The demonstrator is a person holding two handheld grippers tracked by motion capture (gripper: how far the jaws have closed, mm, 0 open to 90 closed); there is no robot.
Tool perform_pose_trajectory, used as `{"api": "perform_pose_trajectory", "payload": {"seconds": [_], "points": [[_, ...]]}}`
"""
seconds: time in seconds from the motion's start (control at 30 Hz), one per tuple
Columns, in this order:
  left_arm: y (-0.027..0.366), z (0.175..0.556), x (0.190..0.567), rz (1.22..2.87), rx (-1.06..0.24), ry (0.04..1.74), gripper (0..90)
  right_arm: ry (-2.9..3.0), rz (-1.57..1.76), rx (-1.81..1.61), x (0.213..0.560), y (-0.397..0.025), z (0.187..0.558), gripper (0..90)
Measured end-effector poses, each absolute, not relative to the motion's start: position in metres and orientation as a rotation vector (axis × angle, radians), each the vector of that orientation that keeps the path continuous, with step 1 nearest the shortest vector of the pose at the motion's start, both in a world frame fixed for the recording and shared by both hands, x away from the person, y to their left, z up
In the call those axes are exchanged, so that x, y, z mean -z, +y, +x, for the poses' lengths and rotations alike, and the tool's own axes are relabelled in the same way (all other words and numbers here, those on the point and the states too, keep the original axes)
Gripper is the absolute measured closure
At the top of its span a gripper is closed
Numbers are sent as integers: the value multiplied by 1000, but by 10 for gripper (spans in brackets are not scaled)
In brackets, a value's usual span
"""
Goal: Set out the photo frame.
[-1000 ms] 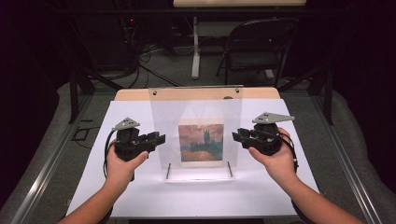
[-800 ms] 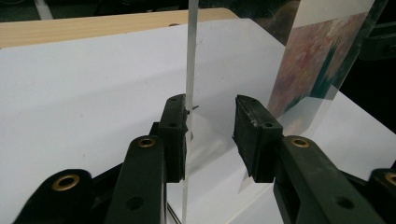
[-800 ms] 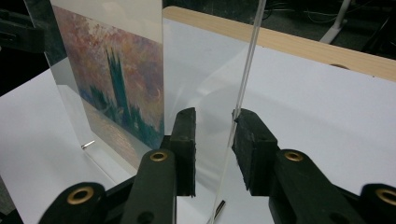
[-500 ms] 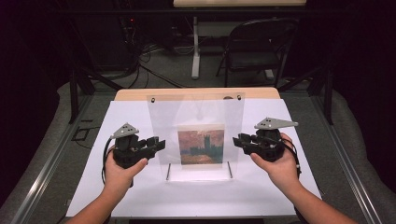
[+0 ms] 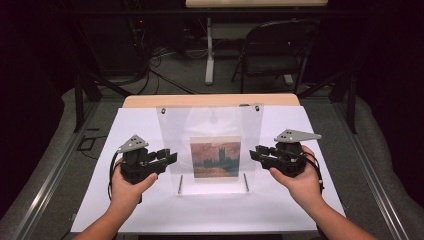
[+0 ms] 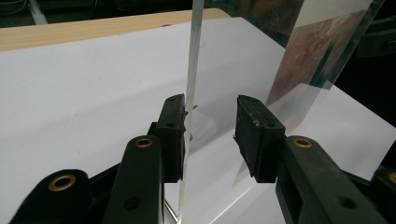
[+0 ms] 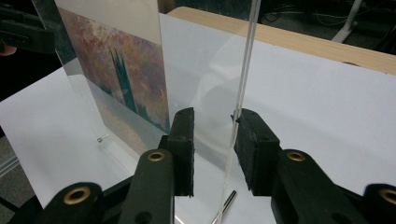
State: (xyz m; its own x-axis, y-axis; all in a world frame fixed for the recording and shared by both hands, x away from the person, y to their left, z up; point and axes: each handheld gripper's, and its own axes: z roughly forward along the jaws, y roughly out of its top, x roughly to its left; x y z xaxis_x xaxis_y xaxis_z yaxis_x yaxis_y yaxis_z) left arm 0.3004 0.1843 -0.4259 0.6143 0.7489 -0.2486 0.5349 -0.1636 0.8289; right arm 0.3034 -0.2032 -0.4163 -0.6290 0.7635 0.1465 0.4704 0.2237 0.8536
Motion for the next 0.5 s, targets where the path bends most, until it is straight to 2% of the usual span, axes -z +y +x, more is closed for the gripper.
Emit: {"api": "perform_pose_trajectory", "payload": {"seconds": [0.27,0.5], "points": [[185,302,427,1828,-252,1030,627,2208,1159,-1375,416,-204,304,670],[185,301,427,1819,-238,1039,609,2218,1152,-1387,417,-203,305,615]]}}
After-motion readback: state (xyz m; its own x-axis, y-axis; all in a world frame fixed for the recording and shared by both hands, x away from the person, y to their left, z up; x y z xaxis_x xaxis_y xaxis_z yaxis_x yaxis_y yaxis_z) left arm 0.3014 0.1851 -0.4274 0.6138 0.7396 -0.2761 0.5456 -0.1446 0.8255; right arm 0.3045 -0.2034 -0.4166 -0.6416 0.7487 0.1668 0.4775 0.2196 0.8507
